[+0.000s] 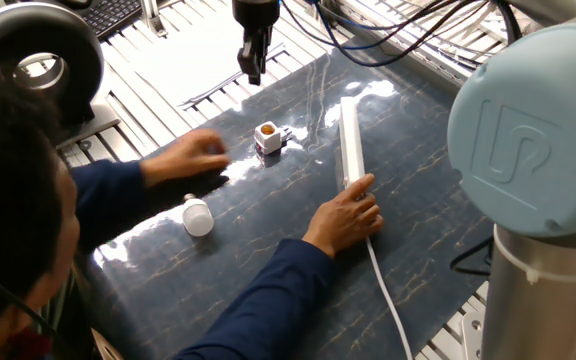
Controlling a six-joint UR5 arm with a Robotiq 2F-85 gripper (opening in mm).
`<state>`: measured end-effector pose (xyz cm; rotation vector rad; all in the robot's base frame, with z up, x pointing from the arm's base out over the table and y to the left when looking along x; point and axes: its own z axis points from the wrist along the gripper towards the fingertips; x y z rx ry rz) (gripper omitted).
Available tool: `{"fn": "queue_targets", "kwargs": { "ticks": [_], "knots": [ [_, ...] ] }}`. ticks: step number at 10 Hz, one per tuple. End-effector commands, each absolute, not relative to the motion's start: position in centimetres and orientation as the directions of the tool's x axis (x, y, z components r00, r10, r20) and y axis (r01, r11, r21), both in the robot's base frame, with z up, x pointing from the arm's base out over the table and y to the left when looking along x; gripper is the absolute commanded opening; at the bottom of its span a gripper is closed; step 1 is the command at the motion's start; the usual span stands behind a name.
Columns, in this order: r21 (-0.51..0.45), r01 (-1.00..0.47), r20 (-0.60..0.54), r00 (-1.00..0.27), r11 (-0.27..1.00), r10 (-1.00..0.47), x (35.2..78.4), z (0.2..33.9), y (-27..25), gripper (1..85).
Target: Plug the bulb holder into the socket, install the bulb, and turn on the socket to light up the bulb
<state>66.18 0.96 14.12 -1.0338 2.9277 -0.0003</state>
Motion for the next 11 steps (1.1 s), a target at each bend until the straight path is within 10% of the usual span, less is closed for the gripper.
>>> {"fn": "queue_targets", "kwargs": {
  "ticks": [1, 11],
  "knots": [
    [-0.002, -0.673, -0.048, -0.739, 0.740, -0.672, 66.5, 12.6, 0.8, 30.7],
    [-0.042, -0.903, -0.062, -0.424, 0.427, -0.903, 67.0, 8.4, -0.5, 47.0]
  ]
}}
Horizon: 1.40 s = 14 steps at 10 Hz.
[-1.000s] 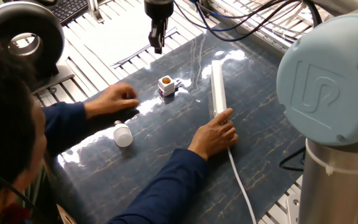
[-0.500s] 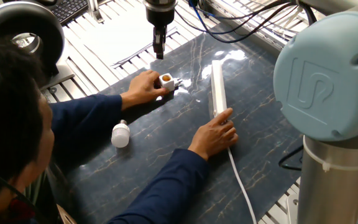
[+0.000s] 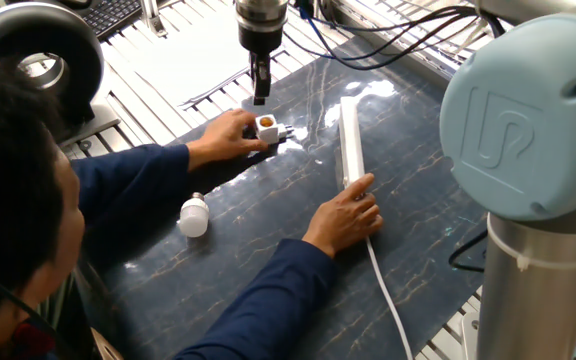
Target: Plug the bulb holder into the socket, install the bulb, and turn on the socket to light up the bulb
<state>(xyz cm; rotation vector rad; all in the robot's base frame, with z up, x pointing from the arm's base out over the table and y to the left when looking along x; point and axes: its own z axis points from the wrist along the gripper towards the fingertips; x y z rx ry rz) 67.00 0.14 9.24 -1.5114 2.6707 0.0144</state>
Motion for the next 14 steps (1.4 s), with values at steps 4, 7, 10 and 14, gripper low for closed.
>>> {"fn": "queue_targets", "kwargs": {
  "ticks": [4, 7, 10, 14],
  "knots": [
    [-0.026, -0.906, -0.078, -0.420, 0.423, -0.904, 66.5, 7.0, -0.2, 54.7],
    [-0.055, -0.904, -0.078, -0.420, 0.424, -0.904, 67.3, 5.8, -0.2, 54.7],
    [-0.076, -0.894, -0.085, -0.437, 0.443, -0.896, 68.1, 4.8, -0.1, 54.3],
    [-0.081, -0.876, -0.091, -0.469, 0.476, -0.879, 68.4, 4.7, 0.0, 47.3]
  ]
}}
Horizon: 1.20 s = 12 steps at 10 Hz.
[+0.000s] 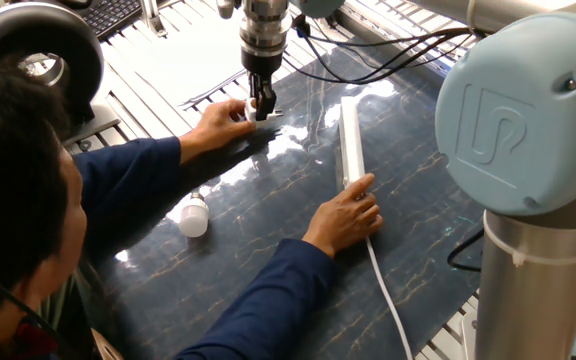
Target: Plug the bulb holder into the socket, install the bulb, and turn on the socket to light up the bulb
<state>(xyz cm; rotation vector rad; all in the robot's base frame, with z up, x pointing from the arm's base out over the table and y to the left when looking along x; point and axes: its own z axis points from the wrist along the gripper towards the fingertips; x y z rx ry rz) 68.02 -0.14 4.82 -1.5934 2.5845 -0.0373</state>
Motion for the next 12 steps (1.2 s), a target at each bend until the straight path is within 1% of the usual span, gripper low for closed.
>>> {"fn": "queue_targets", "kwargs": {
  "ticks": [1, 2, 4, 5, 8, 12],
  "knots": [
    [-0.085, -0.849, -0.105, -0.513, 0.521, -0.852, 68.7, 4.7, 0.3, 16.0],
    [-0.079, -0.831, -0.084, -0.545, 0.550, -0.834, 68.3, 4.6, -0.1, 1.3],
    [-0.067, -0.813, -0.076, -0.574, 0.579, -0.815, 68.0, 5.0, -0.1, 1.0],
    [-0.068, -0.802, -0.064, -0.590, 0.593, -0.805, 68.0, 5.8, -0.3, 1.0],
    [-0.025, -0.766, -0.093, -0.637, 0.642, -0.765, 67.8, 7.7, 0.4, 1.0],
    [0.032, -0.695, -0.114, -0.717, 0.719, -0.688, 66.6, 7.9, -0.2, 1.0]
  ]
}}
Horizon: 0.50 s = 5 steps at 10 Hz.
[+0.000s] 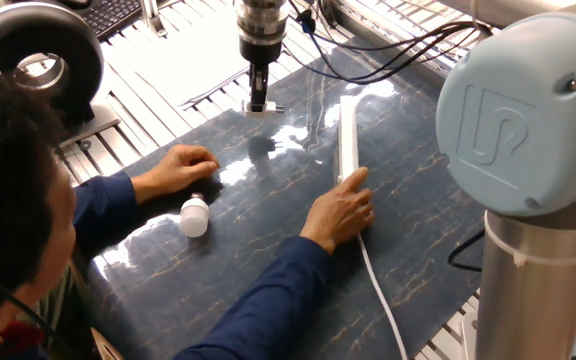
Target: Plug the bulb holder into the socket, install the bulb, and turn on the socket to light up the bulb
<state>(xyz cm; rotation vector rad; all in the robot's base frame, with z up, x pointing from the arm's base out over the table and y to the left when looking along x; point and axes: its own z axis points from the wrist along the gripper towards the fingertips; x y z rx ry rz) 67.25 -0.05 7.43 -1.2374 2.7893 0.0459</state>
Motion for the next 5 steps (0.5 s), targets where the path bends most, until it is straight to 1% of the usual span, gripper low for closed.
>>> {"fn": "queue_targets", "kwargs": {
  "ticks": [1, 5],
  "knots": [
    [0.019, -0.693, -0.112, -0.718, 0.720, -0.687, 66.5, 7.9, -1.0, 1.0],
    [0.004, -0.692, -0.110, -0.718, 0.722, -0.687, 65.1, 7.4, -3.2, 1.0]
  ]
}}
